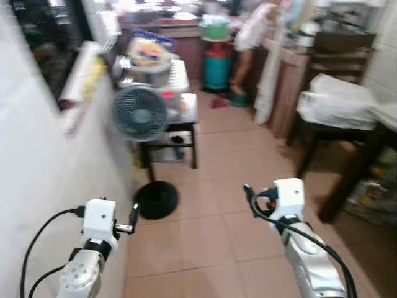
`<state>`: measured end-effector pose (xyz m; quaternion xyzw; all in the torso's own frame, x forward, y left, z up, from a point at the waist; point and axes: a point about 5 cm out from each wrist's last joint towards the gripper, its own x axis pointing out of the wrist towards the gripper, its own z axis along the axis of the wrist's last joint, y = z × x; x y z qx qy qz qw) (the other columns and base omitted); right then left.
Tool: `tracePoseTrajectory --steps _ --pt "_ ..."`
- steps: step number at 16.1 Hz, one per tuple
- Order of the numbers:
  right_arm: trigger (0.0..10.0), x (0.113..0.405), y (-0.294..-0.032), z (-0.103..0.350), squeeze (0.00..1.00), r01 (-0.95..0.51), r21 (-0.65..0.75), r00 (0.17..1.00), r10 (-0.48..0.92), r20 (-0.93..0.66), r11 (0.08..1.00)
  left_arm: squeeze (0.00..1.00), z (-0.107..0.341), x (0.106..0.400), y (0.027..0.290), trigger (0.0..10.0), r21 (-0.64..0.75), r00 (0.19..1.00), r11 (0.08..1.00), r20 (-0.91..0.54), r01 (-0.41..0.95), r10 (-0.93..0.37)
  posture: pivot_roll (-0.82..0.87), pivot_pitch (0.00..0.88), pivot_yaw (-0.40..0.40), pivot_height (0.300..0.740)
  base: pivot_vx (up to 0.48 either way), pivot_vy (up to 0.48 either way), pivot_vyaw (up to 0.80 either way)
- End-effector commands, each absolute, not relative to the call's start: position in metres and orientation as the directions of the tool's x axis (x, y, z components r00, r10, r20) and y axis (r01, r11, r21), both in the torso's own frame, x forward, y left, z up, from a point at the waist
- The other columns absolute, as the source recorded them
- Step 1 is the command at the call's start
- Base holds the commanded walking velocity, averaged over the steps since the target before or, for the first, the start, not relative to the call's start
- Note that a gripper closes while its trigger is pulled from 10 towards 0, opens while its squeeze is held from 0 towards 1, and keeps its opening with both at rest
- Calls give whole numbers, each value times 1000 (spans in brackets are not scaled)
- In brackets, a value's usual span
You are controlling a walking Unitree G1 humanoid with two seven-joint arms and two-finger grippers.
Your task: Setting the table
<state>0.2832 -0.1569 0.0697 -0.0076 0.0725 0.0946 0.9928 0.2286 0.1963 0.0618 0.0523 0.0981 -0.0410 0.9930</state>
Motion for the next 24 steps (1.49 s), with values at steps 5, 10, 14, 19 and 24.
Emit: tracePoseTrajectory --steps 5,10,14,19,24 --pt "10000 286 -164 73 0 -160 -19 978 156 -136 987 0 70 236 180 10000 88 980 987 -163 133 -117 -119 0 62 740 0 0 -695" --pt "10000 288 -162 73 0 -162 -16 978 158 -134 987 0 71 241 172 10000 54 978 988 -154 148 -138 -118 0 64 740 0 0 -800" --pt "10000 287 -163 73 0 -164 -16 977 161 -137 986 0 71 242 169 10000 34 977 987 -149 157 -150 -123 0 61 740 0 0 -800" --pt "10000 287 -166 73 0 -161 -21 978 157 -140 987 0 69 242 166 10000 27 975 986 -155 163 -157 -129 0 59 740 0 0 -800" --pt "10000 287 -166 73 0 -161 -20 978 156 -141 987 0 69 243 166 10000 22 974 986 -156 167 -162 -129 0 57 740 0 0 -578"
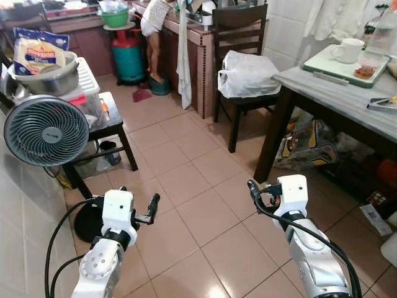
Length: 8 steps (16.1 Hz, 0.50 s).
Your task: Setting the table
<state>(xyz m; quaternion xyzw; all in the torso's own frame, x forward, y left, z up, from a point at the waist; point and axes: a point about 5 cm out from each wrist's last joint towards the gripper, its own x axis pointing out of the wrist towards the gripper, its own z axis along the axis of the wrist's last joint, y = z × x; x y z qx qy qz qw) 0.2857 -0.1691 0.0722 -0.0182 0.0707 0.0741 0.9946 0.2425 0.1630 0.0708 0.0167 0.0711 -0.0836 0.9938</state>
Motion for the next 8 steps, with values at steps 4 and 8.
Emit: tracePoseTrajectory --steps 4,8 --pt "10000 287 -166 73 0 -161 -18 977 157 -143 987 0 68 241 165 10000 16 973 986 -161 168 -163 -128 0 55 740 0 -201 -122" --pt "10000 287 -166 73 0 -164 -20 977 159 -143 986 0 67 241 166 10000 16 973 985 -164 170 -165 -131 0 56 740 0 -280 -517"
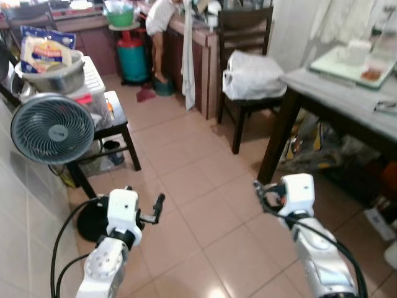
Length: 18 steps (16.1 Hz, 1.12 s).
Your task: Setting the table
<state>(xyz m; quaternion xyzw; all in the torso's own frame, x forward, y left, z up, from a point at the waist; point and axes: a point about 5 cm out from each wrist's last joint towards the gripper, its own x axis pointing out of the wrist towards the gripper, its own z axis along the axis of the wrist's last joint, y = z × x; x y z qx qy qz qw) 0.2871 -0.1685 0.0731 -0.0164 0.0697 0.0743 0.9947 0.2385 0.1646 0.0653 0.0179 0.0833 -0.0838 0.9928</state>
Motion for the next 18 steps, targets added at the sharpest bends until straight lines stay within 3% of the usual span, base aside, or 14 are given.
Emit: tracePoseTrajectory --steps 1,13,18 --pt "10000 287 -166 73 0 -163 -20 977 159 -143 986 0 67 241 166 10000 16 972 985 -165 170 -165 -131 0 57 740 0 -274 -413" --pt "10000 285 -167 72 0 -160 -19 977 156 -148 987 0 65 240 165 10000 19 971 985 -173 172 -166 -132 0 55 740 0 -276 -34" --pt "10000 294 -170 81 0 -194 -50 972 185 -143 980 0 64 241 165 10000 -27 980 992 -154 126 -129 -129 0 6 740 0 0 0"
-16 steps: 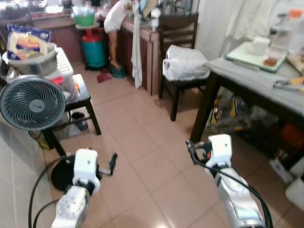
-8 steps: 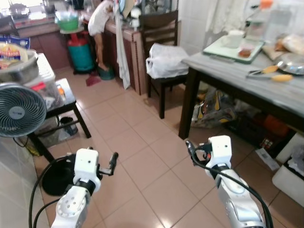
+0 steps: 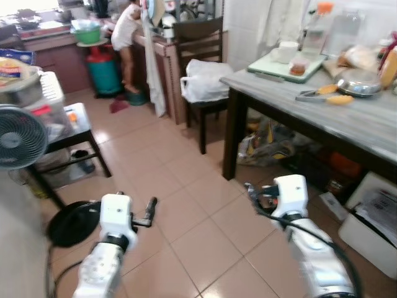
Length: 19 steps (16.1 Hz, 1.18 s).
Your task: Setting the table
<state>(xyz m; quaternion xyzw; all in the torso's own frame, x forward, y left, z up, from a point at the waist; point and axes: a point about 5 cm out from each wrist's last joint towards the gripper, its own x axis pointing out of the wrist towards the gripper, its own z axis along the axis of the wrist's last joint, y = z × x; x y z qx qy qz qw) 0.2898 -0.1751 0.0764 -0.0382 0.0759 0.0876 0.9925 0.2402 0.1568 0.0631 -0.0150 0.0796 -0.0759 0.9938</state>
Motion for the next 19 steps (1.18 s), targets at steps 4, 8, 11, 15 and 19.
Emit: tracePoseTrajectory --steps 4,8,11,15,19 --pt "10000 298 -172 85 0 -214 -68 968 202 -149 974 0 62 239 160 10000 -51 983 993 -147 104 -110 -124 0 -39 740 0 0 0" --pt "10000 299 -169 85 0 -259 -81 956 244 -165 962 0 60 237 155 10000 -72 986 994 -142 77 -87 -111 0 -74 740 0 0 0" --pt "10000 299 -167 84 0 -267 -79 953 251 -171 961 0 61 235 154 10000 -90 989 994 -129 65 -76 -108 0 -76 740 0 0 0" --pt "10000 297 -161 81 0 -256 -52 955 245 -168 965 0 62 236 156 10000 -60 987 995 -130 85 -93 -109 0 -39 740 0 0 0" --pt "10000 295 -159 78 0 -238 -40 959 228 -167 971 0 64 239 161 10000 -48 986 994 -132 98 -104 -117 0 -15 740 0 -143 -575"
